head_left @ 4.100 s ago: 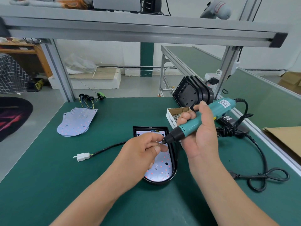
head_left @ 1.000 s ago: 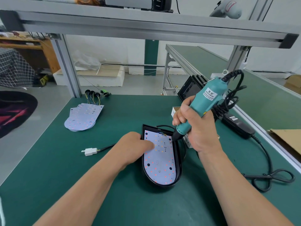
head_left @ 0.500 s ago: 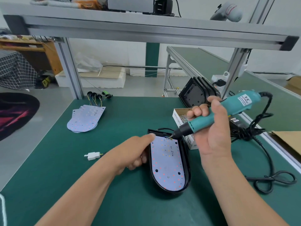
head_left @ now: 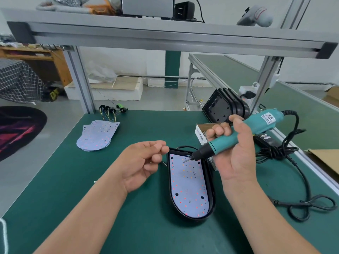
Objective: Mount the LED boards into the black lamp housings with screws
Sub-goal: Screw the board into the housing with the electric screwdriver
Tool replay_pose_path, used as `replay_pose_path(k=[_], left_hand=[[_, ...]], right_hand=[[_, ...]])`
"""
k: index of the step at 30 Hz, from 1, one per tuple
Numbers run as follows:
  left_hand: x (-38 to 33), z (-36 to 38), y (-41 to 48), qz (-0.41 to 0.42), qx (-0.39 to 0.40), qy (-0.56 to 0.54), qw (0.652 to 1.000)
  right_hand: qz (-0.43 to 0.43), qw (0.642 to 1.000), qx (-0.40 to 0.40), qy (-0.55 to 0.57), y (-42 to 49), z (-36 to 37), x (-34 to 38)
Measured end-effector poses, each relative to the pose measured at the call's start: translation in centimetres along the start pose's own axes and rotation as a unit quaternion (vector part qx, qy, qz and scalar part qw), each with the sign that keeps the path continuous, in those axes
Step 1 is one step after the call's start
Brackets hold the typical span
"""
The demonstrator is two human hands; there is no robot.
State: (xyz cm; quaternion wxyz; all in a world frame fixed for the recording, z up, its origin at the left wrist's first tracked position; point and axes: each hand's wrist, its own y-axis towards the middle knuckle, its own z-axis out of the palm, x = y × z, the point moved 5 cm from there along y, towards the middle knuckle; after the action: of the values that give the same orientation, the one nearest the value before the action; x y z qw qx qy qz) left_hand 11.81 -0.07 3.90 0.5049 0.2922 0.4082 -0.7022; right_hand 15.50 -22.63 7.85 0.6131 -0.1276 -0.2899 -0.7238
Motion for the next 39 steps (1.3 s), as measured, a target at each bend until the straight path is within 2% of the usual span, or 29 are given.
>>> replay_pose_path(k=[4,9,18,22,30,39], left_hand=[[0.3,1.3,-0.7,0.01,0.066,-0.003,0.998],[0.7,2.0,-1.3,0.001,0.098,0.041,0.994],[0.6,2.5,-1.7,0.026,0.089,0.086,0.992],[0.9,3.0,-2.1,0.026,0.108,0.102,0.989],[1.3,3.3,-2.0,0.005,0.132,0.083,0.988],[1.5,2.9,-1.6,0.0,0.113,0.075,0.991]], right_hand=[[-0.003,1.0,0.001,0.017,-0.4,0.6,0.3],[-0.011,0.999,0.013,0.044,-0.9,1.6,1.1],[-0.028,0.998,0.014,0.052,-1.2,2.2,1.9],[-0.03,0.998,0.019,0.057,-1.4,2.4,1.9],[-0.029,0.998,0.012,0.053,-1.4,2.5,1.6],[-0.029,0.999,0.011,0.041,-1.3,2.3,1.6]])
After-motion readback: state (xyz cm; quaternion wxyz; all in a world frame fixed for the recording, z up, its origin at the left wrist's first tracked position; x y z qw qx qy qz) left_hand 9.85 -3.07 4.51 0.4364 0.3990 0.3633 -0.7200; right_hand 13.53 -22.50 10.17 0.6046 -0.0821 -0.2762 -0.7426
